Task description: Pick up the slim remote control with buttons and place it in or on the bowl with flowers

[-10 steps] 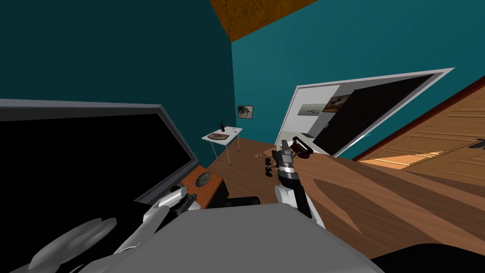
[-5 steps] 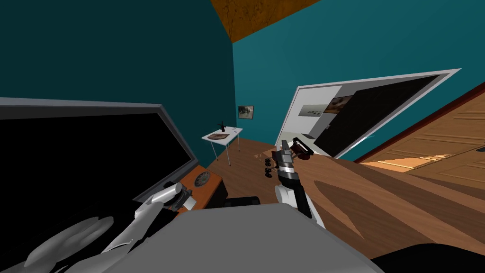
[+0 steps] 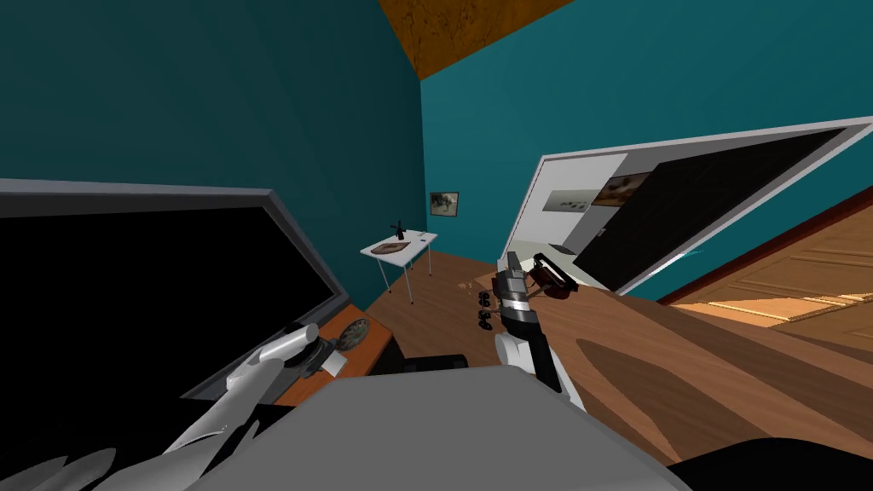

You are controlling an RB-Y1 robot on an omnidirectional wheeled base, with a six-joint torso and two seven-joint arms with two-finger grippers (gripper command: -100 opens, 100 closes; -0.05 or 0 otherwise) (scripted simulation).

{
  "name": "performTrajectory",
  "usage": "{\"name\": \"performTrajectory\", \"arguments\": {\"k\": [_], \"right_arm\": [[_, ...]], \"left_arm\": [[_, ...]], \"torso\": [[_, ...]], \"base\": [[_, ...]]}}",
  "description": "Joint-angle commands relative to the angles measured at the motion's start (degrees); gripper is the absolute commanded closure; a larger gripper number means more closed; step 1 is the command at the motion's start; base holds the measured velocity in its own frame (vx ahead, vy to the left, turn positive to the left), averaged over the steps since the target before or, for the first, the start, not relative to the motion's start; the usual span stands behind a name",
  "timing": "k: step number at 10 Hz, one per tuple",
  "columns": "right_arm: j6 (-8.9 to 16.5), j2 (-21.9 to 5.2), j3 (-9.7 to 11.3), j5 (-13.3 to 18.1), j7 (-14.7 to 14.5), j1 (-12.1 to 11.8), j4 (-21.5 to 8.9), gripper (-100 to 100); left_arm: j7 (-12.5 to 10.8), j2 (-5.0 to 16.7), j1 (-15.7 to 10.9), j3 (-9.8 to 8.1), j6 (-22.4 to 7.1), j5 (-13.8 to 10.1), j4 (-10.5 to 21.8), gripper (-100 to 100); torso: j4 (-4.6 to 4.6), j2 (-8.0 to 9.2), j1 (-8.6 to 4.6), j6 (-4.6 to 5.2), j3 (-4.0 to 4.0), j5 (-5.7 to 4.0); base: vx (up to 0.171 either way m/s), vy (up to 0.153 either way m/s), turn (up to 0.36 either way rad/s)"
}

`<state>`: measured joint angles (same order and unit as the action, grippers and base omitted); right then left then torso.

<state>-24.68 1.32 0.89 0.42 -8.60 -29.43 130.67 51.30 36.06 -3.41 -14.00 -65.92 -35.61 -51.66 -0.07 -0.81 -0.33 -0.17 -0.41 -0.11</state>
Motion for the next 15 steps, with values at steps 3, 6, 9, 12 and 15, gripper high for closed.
{"name": "performTrajectory", "arguments": {"k": [3, 6, 9, 12, 15], "right_arm": [[0.0, 0.0, 0.0, 0.0, 0.0, 0.0, 0.0, 0], [0.0, 0.0, 0.0, 0.0, 0.0, 0.0, 0.0, 0], [0.0, 0.0, 0.0, 0.0, 0.0, 0.0, 0.0, 0], [0.0, 0.0, 0.0, 0.0, 0.0, 0.0, 0.0, 0], [0.0, 0.0, 0.0, 0.0, 0.0, 0.0, 0.0, 0]], "left_arm": [[-0.9, 2.6, 0.0, -1.47, -3.7, -1.4, -0.3, 100], [-1.2, 3.9, -0.2, -2.67, -6.8, -2.6, -0.9, 100], [-1.5, 3.5, 0.0, -2.5, -6.2, -2.3, -1.1, -100], [-1.5, 3.5, 0.0, -2.5, -6.2, -2.3, -1.1, -100], [-1.1, 4.9, -0.3, -3.15, -8.8, -2.9, -2.6, -100]], "torso": [[-0.04, 0.02, 0.06, -0.02, -0.02, 0.02], [-0.03, 0.05, -0.02, 0.07, 0.0, 0.01], [0.06, 0.62, 0.2, 0.03, 0.31, 0.04], [0.1, 0.76, 0.27, 0.03, 0.39, 0.05], [0.1, 0.75, 0.22, 0.01, 0.39, 0.04]], "base": [[0.188, -0.064, 0.047], [0.155, -0.079, -0.022], [0.024, -0.017, -0.005], [0.0, 0.0, 0.0], [0.008, -0.019, 0.043]]}}
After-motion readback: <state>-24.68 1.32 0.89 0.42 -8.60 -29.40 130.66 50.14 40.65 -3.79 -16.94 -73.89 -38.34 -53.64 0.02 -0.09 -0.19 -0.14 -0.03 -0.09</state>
